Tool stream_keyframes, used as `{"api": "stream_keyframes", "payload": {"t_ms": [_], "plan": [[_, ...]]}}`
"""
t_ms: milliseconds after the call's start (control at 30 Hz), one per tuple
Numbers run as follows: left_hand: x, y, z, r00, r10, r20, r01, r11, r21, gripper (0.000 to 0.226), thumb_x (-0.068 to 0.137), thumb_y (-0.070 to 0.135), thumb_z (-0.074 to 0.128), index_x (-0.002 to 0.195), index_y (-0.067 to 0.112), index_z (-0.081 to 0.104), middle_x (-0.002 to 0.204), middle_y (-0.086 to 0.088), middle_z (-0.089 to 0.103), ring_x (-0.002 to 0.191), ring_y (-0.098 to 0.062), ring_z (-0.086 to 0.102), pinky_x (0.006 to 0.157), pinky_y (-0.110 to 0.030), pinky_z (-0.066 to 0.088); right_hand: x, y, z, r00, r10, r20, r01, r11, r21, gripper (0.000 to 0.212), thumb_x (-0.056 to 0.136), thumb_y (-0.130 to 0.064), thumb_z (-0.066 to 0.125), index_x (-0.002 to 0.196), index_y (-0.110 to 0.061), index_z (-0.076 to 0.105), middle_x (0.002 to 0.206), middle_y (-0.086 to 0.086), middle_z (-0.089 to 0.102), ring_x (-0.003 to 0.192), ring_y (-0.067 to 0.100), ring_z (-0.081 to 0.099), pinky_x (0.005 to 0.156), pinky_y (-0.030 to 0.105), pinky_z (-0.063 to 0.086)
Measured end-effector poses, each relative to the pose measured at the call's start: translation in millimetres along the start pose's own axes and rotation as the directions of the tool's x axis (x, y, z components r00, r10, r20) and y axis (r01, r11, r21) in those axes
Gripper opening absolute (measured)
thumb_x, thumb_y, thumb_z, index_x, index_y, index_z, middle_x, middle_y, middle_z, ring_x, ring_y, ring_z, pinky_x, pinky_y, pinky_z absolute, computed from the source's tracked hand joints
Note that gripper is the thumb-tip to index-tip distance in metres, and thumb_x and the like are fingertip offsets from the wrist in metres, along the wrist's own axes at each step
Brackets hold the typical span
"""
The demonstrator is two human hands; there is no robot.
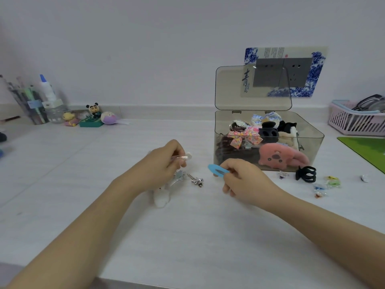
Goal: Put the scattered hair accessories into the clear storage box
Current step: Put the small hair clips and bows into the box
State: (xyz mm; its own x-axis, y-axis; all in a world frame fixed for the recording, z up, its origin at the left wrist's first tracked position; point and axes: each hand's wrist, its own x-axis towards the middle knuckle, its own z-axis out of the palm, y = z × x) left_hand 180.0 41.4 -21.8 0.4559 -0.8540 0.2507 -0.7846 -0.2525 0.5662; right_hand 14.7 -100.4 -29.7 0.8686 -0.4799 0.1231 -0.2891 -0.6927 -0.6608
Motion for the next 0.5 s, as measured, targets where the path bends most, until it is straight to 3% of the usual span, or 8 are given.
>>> {"api": "stream_keyframes", "payload": {"t_ms": [100,133,233,300,500], "plan": [[0.7,-3.2,3.7,0.995,-0.054,0.081,0.049,0.997,0.059,0.01,0.095,0.024,0.045,0.088,0.028,0.041,0.08,0.005,0.056,0.071,-0.018,0.051,0.062,-0.027,0.043,0.7,-1.5,6.0,0.999,-0.031,0.028,0.032,0.999,-0.033,0.019,0.09,-0.012,0.042,0.096,-0.013,0.06,0.089,0.005,0.061,0.058,0.002,0.054,0.059,0.018,0.045],[0.2,-3.7,4.0,0.994,-0.066,0.092,0.057,0.993,0.102,0.008,0.093,0.029,0.049,0.09,0.027,0.042,0.079,0.007,0.054,0.071,-0.017,0.049,0.062,-0.026,0.041,1.6,-1.4,7.7,0.998,-0.051,0.024,0.052,0.997,-0.053,0.017,0.089,-0.012,0.044,0.095,-0.016,0.06,0.09,0.003,0.059,0.062,0.005,0.054,0.055,0.013,0.04],[-0.6,-4.8,5.9,0.992,-0.093,0.088,0.069,0.966,0.249,0.033,0.08,0.046,0.065,0.095,0.026,0.044,0.09,0.011,0.05,0.085,-0.01,0.048,0.072,-0.025,0.041,6.9,-0.6,12.0,0.995,-0.098,0.003,0.098,0.991,-0.087,0.016,0.09,-0.015,0.046,0.095,-0.022,0.06,0.083,-0.007,0.05,0.068,0.003,0.047,0.055,0.008,0.036],[0.7,-5.1,9.1,0.991,-0.089,0.105,0.054,0.954,0.296,0.035,0.078,0.044,0.067,0.097,0.024,0.045,0.097,0.009,0.048,0.093,-0.011,0.047,0.077,-0.026,0.039,12.0,-0.7,16.5,0.993,-0.113,-0.024,0.111,0.991,-0.069,0.018,0.091,-0.015,0.047,0.099,-0.02,0.062,0.079,-0.014,0.044,0.067,0.0,0.045,0.058,0.003,0.036],[2.5,-7.4,14.4,0.995,-0.032,0.097,0.003,0.959,0.285,0.021,0.087,0.032,0.06,0.098,0.016,0.052,0.092,0.006,0.046,0.087,-0.013,0.044,0.065,-0.021,0.031,16.5,1.3,22.1,0.989,-0.098,-0.107,0.095,0.995,-0.034,0.018,0.091,-0.016,0.049,0.1,-0.019,0.065,0.079,-0.014,0.045,0.067,0.0,0.045,0.061,0.001,0.036]]}}
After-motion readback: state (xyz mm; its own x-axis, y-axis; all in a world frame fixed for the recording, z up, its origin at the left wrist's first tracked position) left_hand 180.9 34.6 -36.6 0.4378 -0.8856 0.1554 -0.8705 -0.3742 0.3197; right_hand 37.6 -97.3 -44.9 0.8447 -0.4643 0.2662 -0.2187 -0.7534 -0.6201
